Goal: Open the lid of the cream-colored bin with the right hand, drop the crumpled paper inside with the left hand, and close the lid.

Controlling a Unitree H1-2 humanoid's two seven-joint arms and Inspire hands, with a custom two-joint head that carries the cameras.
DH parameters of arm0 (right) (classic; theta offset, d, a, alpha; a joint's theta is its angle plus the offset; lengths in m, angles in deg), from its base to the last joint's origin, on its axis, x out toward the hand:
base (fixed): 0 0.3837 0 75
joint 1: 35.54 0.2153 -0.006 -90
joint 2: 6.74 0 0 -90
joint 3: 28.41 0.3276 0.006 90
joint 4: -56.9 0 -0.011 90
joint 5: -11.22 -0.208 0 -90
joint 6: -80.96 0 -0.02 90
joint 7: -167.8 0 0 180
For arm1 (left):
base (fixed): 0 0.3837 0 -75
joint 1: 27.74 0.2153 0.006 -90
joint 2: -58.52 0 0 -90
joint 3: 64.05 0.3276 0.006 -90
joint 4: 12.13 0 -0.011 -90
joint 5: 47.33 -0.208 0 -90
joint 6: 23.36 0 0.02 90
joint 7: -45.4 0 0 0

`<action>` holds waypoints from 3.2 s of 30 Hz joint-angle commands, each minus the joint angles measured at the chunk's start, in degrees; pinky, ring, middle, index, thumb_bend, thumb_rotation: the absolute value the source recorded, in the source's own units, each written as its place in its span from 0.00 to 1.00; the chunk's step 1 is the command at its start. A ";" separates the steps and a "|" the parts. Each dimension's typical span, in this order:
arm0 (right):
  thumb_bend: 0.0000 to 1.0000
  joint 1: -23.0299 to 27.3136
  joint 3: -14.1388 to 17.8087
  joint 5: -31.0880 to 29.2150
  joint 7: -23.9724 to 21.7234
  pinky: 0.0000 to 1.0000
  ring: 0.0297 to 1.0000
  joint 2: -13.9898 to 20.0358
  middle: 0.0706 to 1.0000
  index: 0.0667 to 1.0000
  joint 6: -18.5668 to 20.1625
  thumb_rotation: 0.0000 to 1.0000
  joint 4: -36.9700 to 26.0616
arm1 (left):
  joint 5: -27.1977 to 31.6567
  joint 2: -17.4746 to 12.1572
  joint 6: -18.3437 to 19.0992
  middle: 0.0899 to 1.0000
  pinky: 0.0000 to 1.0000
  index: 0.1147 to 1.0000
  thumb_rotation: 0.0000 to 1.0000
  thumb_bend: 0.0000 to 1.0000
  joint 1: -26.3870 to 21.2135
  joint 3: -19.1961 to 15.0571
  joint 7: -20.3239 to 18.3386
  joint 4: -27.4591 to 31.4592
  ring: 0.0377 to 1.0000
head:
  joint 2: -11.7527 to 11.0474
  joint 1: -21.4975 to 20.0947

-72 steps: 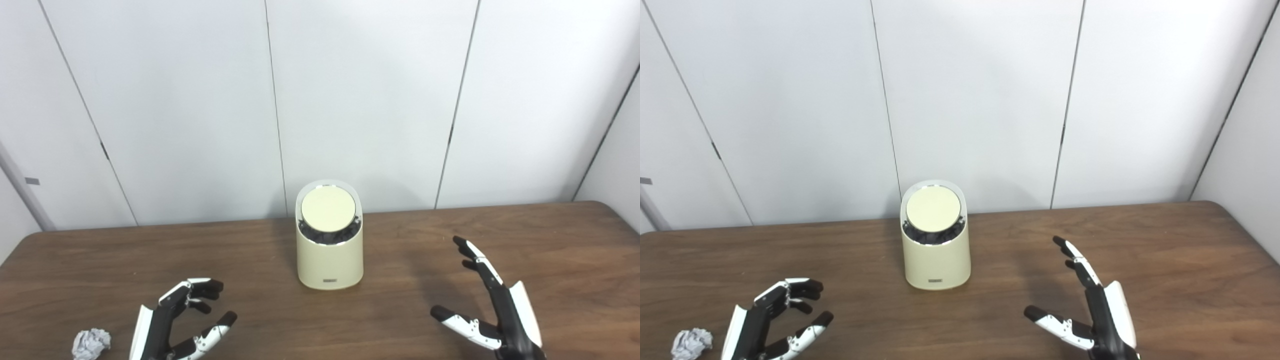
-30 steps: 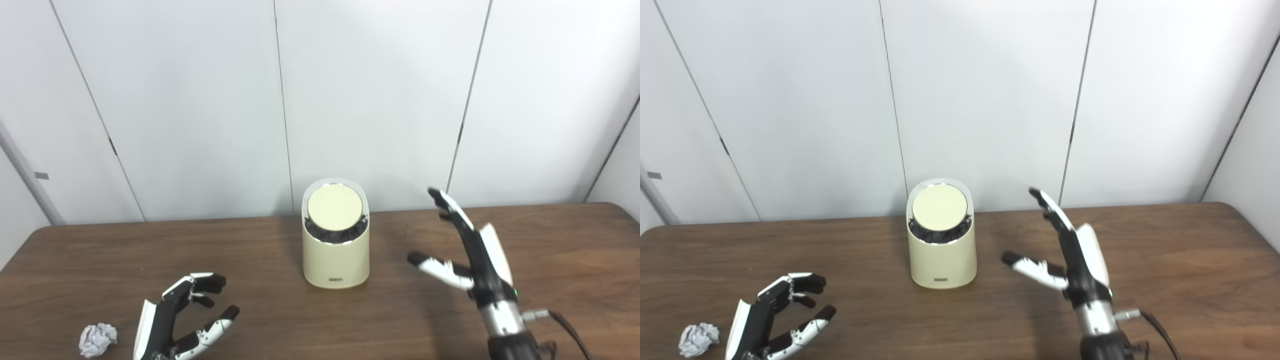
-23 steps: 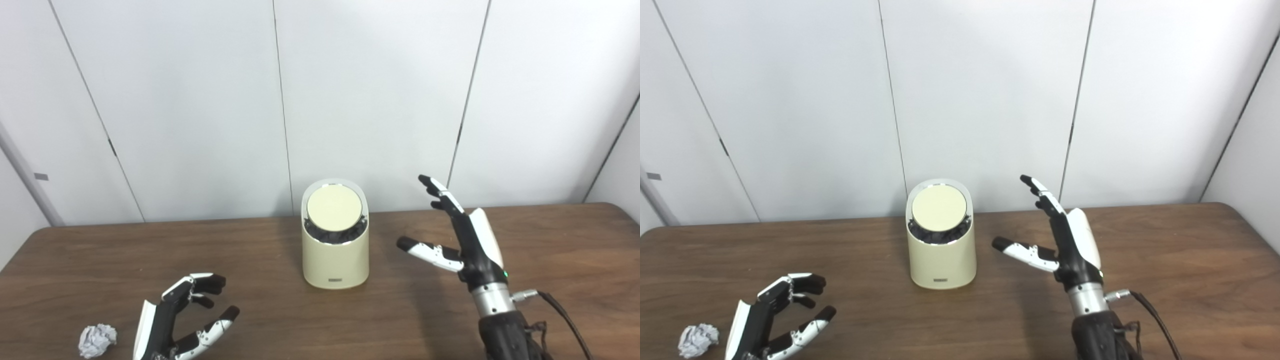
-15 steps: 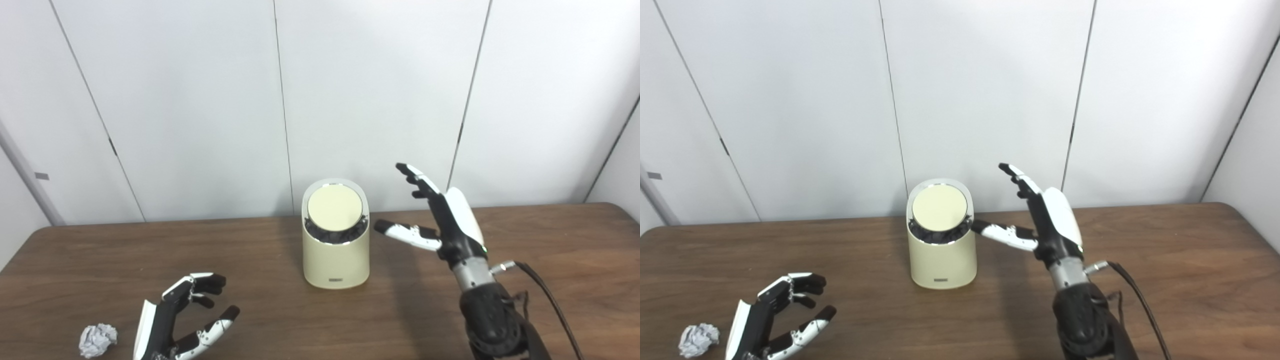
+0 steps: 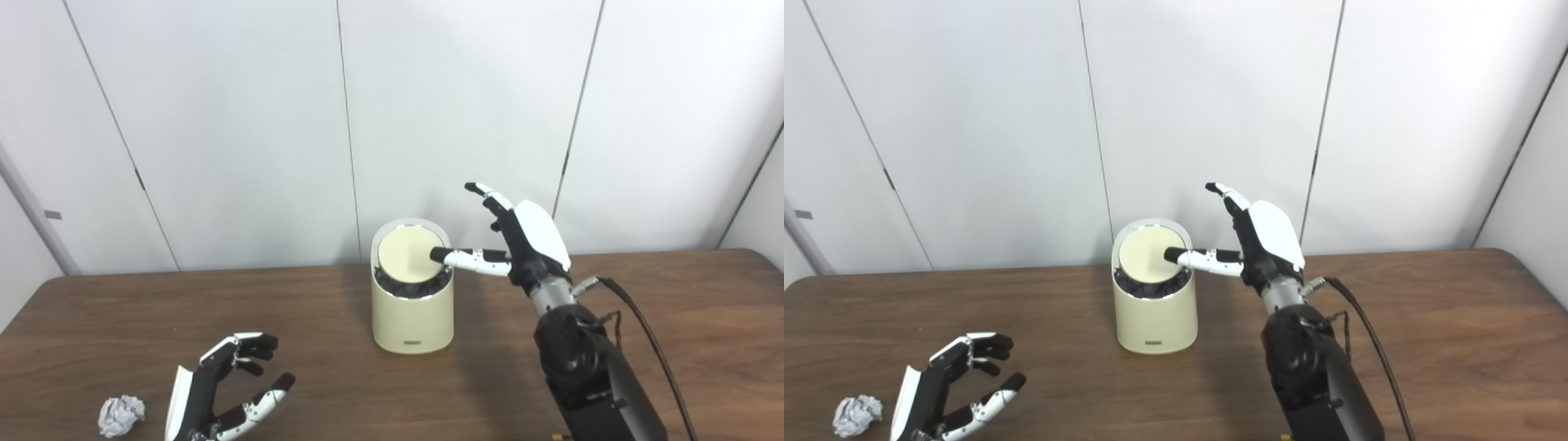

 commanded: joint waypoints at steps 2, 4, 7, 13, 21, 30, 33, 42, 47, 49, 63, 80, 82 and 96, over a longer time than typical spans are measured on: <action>0.94 4.33 -0.39 0.95 0.15 0.71 0.85 0.18 0.89 0.85 0.68 0.65 -0.58 | -0.51 1.19 -1.93 0.60 0.51 0.57 0.23 0.75 -0.35 0.78 1.05 -2.26 0.59 | -0.12 -0.07; 0.93 4.95 -0.69 0.88 0.45 0.73 0.85 0.27 0.89 0.85 0.54 0.62 0.33 | -0.44 1.32 -1.52 0.60 0.51 0.57 0.24 0.75 -0.35 0.80 0.99 -2.11 0.60 | -0.22 -0.05; 0.93 6.03 -1.41 1.41 1.59 0.75 0.83 0.32 0.86 0.84 -0.08 0.59 2.41 | -0.47 1.37 -1.76 0.60 0.51 0.57 0.24 0.76 -0.41 0.77 1.12 -2.45 0.60 | -0.26 -0.12; 0.93 7.92 -3.45 3.97 1.58 0.78 0.83 -0.31 0.85 0.85 2.56 0.58 5.28 | -0.59 1.41 -2.03 0.60 0.52 0.57 0.23 0.76 -0.37 0.87 1.23 -2.59 0.60 | -0.24 -0.17; 0.94 8.46 -5.24 4.89 1.92 0.77 0.86 -1.23 0.87 0.86 4.16 0.59 7.57 | -1.22 1.60 -1.54 0.60 0.51 0.57 0.23 0.75 -0.26 1.15 1.21 -1.74 0.60 | -0.05 0.12; 0.95 6.77 -6.68 5.45 3.68 0.81 0.87 -1.26 0.86 0.85 3.20 0.57 9.37 | -1.58 1.66 -1.05 0.61 0.52 0.57 0.23 0.76 0.17 1.20 1.21 -1.02 0.61 | 0.35 0.23; 0.97 6.61 -7.06 5.48 4.15 0.81 0.86 -0.99 0.86 0.84 3.14 0.55 9.81 | -1.56 1.57 -0.96 0.61 0.52 0.57 0.24 0.76 0.29 1.18 1.12 -0.73 0.61 | 0.51 0.18; 0.99 6.61 -8.36 6.63 4.14 0.81 0.85 -0.48 0.85 0.85 4.75 0.30 9.84 | -1.11 1.38 -1.18 0.60 0.52 0.57 0.24 0.76 0.27 0.97 1.06 -0.75 0.60 | 0.72 -0.09; 0.96 6.51 -9.21 6.91 4.44 0.81 0.84 0.16 0.84 0.84 4.55 0.22 9.81 | -0.81 1.32 -1.60 0.60 0.51 0.57 0.24 0.76 0.21 0.94 1.07 -1.01 0.60 | 0.82 -0.13; 0.96 6.51 -9.33 6.88 4.84 0.80 0.83 0.32 0.84 0.84 4.23 0.21 10.03 | -0.65 1.31 -1.56 0.60 0.51 0.57 0.25 0.77 0.20 0.93 1.02 -1.02 0.60 | 0.81 -0.13; 0.92 5.76 -7.95 3.69 4.61 0.83 0.87 -0.45 0.87 0.85 3.39 0.71 8.25 | -0.66 0.94 -1.41 0.60 0.51 0.57 0.24 0.75 0.21 0.89 0.86 -0.89 0.60 | 0.79 -0.43; 0.85 3.95 -7.07 1.13 4.03 0.80 0.86 -0.15 0.86 0.85 1.16 0.88 5.67 | -0.51 0.70 -1.50 0.60 0.51 0.57 0.22 0.75 0.42 0.87 0.60 -0.87 0.60 | 0.96 -0.51; 0.86 3.04 -6.68 0.05 3.94 0.77 0.86 0.03 0.85 0.85 0.34 0.88 4.34 | -0.76 0.65 -1.87 0.60 0.51 0.57 0.21 0.74 0.39 0.86 0.76 -0.98 0.59 | 1.09 -0.50; 0.97 -5.67 -2.27 -4.69 4.08 0.74 0.86 0.99 0.88 0.87 -1.93 0.97 -5.45 | -0.54 0.44 -2.02 0.59 0.50 0.56 0.23 0.75 0.18 0.83 0.79 -1.47 0.59 | 0.59 -0.67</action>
